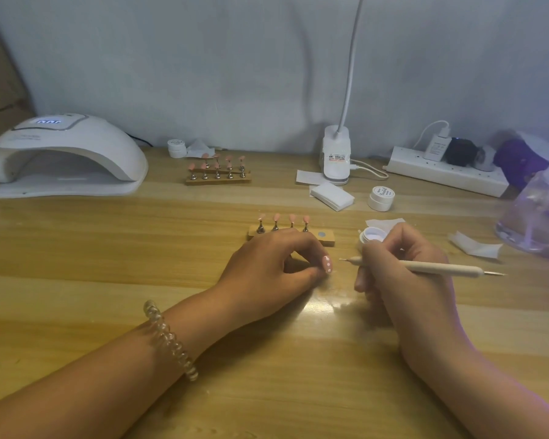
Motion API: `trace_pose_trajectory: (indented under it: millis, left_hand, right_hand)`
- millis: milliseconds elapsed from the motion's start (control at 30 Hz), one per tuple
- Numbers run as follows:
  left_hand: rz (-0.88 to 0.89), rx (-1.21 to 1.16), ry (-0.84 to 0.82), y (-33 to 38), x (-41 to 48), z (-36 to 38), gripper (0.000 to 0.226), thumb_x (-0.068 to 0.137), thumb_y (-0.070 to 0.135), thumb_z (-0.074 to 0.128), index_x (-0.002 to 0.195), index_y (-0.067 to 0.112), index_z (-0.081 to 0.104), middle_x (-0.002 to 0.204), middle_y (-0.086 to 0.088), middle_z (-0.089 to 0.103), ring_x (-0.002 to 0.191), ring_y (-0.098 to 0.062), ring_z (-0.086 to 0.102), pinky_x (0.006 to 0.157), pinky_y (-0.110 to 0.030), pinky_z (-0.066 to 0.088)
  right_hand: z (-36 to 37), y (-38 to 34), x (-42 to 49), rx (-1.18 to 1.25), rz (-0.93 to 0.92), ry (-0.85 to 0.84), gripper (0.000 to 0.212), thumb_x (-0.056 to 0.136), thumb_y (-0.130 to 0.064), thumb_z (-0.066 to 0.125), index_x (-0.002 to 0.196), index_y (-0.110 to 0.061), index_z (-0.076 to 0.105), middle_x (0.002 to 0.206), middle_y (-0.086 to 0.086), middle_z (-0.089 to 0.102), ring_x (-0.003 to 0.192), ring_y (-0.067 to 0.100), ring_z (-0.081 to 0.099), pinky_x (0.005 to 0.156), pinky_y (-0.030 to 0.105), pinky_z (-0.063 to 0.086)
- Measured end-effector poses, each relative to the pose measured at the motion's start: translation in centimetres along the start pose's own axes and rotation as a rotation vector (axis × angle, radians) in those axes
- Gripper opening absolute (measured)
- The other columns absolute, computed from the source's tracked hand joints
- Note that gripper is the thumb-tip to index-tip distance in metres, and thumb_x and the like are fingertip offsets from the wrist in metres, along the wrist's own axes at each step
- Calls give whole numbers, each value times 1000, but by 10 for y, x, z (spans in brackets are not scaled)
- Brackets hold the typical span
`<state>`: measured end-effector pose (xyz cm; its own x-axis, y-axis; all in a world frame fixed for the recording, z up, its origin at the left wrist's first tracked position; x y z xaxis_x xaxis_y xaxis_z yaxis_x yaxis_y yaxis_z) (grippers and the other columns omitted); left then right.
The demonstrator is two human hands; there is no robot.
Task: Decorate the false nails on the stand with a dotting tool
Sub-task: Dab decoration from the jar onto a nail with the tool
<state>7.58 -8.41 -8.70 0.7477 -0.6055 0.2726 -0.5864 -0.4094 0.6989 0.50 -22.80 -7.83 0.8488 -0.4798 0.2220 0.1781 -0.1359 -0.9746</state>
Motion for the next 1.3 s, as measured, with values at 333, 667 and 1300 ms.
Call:
trace_pose_trajectory:
  millis: [333,667,1300]
  left_hand:
    - [35,-112,63,6,-1,-7,13,88,16,71,86,28,69,86,19,69,53,-3,48,58,-14,34]
    - [76,-226,133,13,-1,-17,15,85,16,76,99,23,76,85,14,75,51,3,52,53,-10,36]
    - [-83,106,458,-4,-5,-65,24,82,26,72,99,29,54,85,16,51,58,-5,43,54,-16,33]
  right_hand:
    - [-10,-24,2,-104,-260,49,14,99,-45,51,102,-34,59,88,-4,70,46,11,58,48,17,45]
    - [24,-22,-7,-440,-366,-204,29,87,-15,71,106,-22,51,85,-16,65,71,8,67,62,39,55]
    - [19,-19,-1,-487,-356,-182,39,84,-8,69,100,-25,39,91,-11,63,74,6,59,66,30,48]
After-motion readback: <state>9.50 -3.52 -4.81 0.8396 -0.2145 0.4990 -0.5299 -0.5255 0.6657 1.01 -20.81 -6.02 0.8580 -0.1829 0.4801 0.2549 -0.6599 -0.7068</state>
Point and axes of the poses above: each hand's wrist, its own x-axis towards the middle knuckle, its own z-axis out of the palm, y = z × x, the point moved 10 cm from there along x, towards the middle knuckle
